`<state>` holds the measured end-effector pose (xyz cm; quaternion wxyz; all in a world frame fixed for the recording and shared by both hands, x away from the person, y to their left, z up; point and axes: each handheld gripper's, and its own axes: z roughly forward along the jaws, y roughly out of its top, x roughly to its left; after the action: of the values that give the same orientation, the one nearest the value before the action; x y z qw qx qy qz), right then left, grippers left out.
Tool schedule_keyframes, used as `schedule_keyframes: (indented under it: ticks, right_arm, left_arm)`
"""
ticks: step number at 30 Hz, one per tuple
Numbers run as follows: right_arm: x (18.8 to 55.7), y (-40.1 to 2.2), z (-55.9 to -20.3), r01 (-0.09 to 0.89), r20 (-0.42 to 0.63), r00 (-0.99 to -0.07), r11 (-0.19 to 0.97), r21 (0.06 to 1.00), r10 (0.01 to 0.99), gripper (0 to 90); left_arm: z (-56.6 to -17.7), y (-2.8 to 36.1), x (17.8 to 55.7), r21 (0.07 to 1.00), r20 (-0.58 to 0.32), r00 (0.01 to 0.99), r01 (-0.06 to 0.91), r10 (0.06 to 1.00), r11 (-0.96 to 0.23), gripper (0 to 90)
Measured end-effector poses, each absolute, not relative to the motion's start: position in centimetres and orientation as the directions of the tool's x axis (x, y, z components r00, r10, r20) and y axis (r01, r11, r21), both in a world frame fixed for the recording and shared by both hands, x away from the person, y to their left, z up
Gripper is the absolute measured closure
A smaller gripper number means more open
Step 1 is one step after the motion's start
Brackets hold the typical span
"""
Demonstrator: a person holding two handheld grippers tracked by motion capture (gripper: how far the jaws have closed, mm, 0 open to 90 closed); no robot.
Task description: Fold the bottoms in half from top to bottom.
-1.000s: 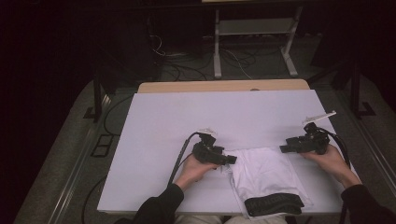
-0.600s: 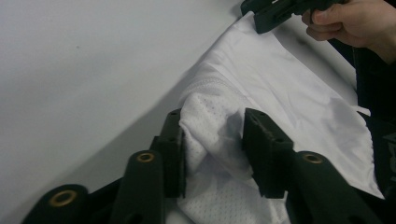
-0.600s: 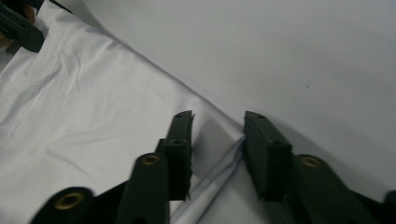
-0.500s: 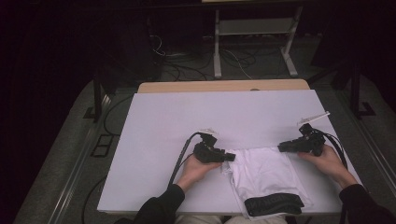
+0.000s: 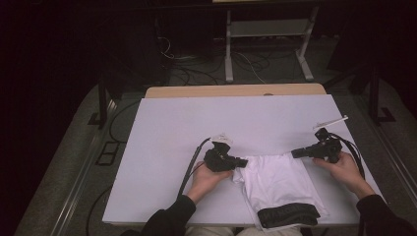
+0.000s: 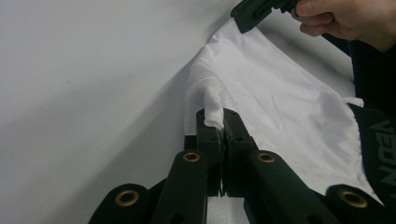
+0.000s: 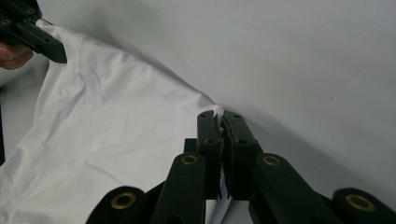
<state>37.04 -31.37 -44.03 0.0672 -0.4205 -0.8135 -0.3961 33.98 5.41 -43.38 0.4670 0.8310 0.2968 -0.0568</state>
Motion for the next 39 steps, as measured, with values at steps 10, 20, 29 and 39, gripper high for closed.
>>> schedule_keyframes:
  ticks: [10,20,29,39]
  right_arm:
    - [37.7,-29.1,-42.8,0.717,0.421,-0.655,0.341,0.608,0.627,84.4]
    - [38.8,-27.4,-42.2,0.71,0.427,-0.664,0.339,0.618,0.613,84.3]
    - [39.9,-25.5,-42.2,0.71,0.44,-0.664,0.327,0.623,0.604,84.3]
    - [42.1,-22.9,-42.2,0.721,0.44,-0.64,0.294,0.627,0.63,84.3]
  left_arm:
    - [-42.4,7.2,34.0,0.735,-0.357,0.808,0.552,0.468,-0.393,87.1]
    - [-41.4,9.4,34.1,0.742,-0.335,0.796,0.552,0.504,-0.379,87.0]
    - [-40.7,11.9,35.3,0.729,-0.33,0.772,0.574,0.544,-0.373,87.1]
    - [-39.3,12.8,38.7,0.72,-0.241,0.82,0.51,0.519,-0.471,87.0]
